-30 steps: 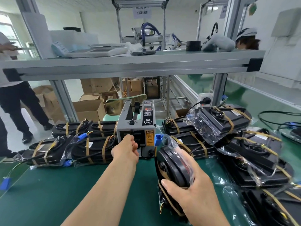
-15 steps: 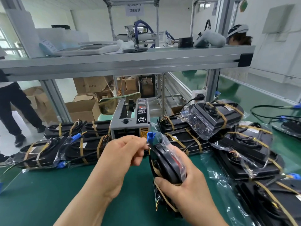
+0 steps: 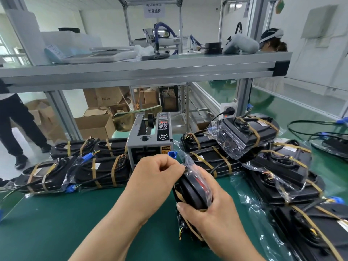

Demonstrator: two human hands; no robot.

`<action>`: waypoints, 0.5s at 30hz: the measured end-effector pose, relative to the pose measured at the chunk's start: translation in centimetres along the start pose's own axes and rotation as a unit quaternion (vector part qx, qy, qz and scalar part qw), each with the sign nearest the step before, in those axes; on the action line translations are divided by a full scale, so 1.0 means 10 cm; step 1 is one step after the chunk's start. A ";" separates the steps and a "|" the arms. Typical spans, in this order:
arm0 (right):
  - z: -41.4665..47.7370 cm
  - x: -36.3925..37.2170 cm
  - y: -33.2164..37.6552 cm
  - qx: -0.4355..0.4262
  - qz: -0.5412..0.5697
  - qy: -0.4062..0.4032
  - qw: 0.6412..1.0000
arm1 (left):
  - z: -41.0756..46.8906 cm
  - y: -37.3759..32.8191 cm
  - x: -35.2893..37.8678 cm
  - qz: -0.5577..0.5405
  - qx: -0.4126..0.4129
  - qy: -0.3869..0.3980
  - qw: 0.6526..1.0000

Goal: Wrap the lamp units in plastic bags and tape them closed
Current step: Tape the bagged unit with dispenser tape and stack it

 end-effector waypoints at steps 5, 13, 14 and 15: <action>-0.01 0.01 0.00 0.002 -0.010 0.001 1.000 | -0.01 0.00 0.00 -0.001 -0.002 -0.004 1.000; -0.02 0.02 0.01 0.002 -0.003 -0.001 1.000 | -0.03 -0.04 -0.02 -0.016 0.000 -0.020 1.000; -0.02 0.02 0.01 0.004 -0.004 0.000 1.000 | -0.03 -0.04 -0.01 -0.011 -0.001 -0.020 1.000; -0.02 0.02 0.01 0.006 -0.004 0.000 1.000 | -0.03 -0.03 -0.01 -0.009 -0.001 -0.019 1.000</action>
Point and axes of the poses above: each hand's wrist, its own z-axis towards the middle knuckle, its own x-axis out of the palm, y = z × x, the point moved 5 cm from there along z, towards the middle knuckle, and after that the axes turned 1 degree about y, right-handed, at the moved point
